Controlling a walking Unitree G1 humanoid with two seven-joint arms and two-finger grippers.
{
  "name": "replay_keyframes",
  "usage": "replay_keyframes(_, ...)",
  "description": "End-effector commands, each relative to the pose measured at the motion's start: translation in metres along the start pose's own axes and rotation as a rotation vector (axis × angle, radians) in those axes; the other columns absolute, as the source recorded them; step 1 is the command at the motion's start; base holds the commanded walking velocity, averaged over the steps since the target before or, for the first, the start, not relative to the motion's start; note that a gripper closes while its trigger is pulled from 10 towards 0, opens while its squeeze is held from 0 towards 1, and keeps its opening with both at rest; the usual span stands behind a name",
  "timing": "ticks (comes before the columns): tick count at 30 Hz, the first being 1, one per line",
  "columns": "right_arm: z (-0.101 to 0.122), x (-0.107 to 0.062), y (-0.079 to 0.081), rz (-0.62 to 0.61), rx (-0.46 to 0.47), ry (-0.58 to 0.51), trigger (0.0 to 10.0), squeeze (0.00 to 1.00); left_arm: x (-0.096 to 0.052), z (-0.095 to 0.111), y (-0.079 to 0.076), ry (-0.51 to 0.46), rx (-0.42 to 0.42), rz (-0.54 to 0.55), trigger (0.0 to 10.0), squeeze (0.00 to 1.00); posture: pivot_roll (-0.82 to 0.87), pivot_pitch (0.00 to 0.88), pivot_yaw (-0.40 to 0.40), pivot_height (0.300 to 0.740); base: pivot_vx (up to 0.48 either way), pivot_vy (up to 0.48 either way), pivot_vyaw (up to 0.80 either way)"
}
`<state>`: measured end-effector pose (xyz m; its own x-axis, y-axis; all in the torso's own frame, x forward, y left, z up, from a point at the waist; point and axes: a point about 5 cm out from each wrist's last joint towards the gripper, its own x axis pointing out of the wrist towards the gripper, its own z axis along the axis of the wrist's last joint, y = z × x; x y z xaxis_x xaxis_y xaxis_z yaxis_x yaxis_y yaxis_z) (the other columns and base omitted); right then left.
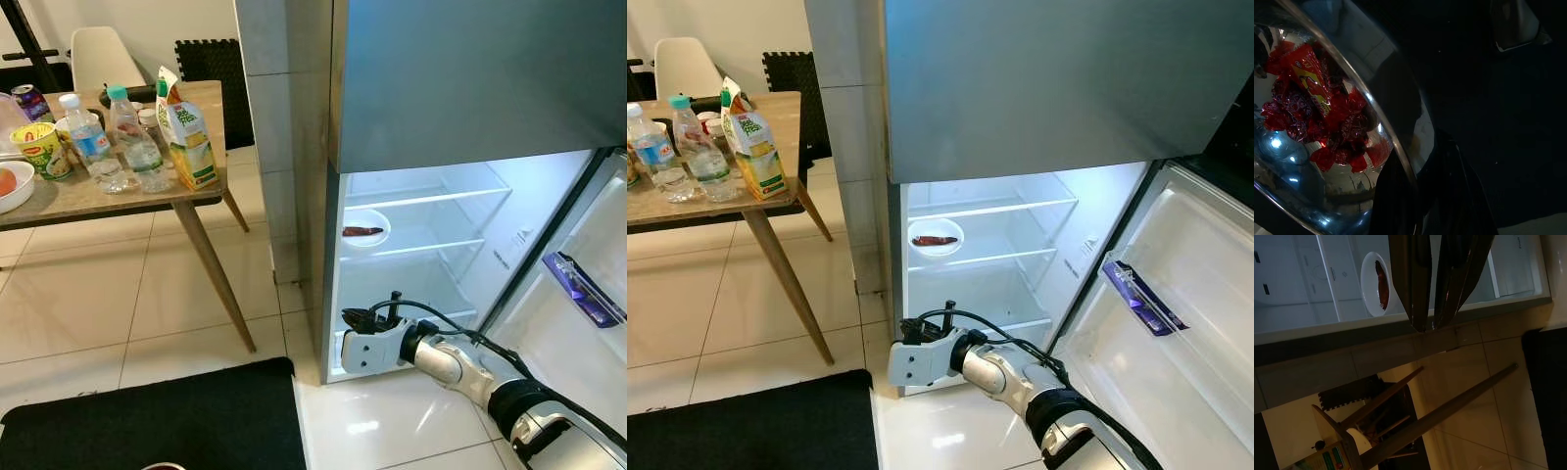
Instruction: Restocking fridge
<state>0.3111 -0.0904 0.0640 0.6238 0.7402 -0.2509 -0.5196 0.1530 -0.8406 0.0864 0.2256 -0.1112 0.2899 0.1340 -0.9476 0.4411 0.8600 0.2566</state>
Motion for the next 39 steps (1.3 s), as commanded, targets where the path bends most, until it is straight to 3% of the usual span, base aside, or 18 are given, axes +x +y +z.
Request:
replay_keyframes(1,0.0013,0.0001,0.0022,0.007,0.005,-0.009,10.0,0.00,-0.0006,-0.0035,0.0064,0.004,0.010,0.015,10.0,0.00,-0.04,0.054,-0.019,0.740,0.000,0.000,0.00)
replay_keyframes(29,-0.0018,-0.0022,0.0027,0.007,0.007,0.003,10.0,0.00,-0.0001,0.0004,0.0050,-0.004,0.011,0.010,10.0,0.00,-0.04,0.043,-0.022,0.740,0.000,0.000,0.00)
replay_keyframes(39,-0.0048,-0.0056,0.0016,0.008,0.008,0.006,10.0,0.00,0.0001,0.0009,-0.0001,-0.006,-0.017,0.006,10.0,0.00,-0.03,0.041,-0.057,0.740,0.000,0.000,0.00)
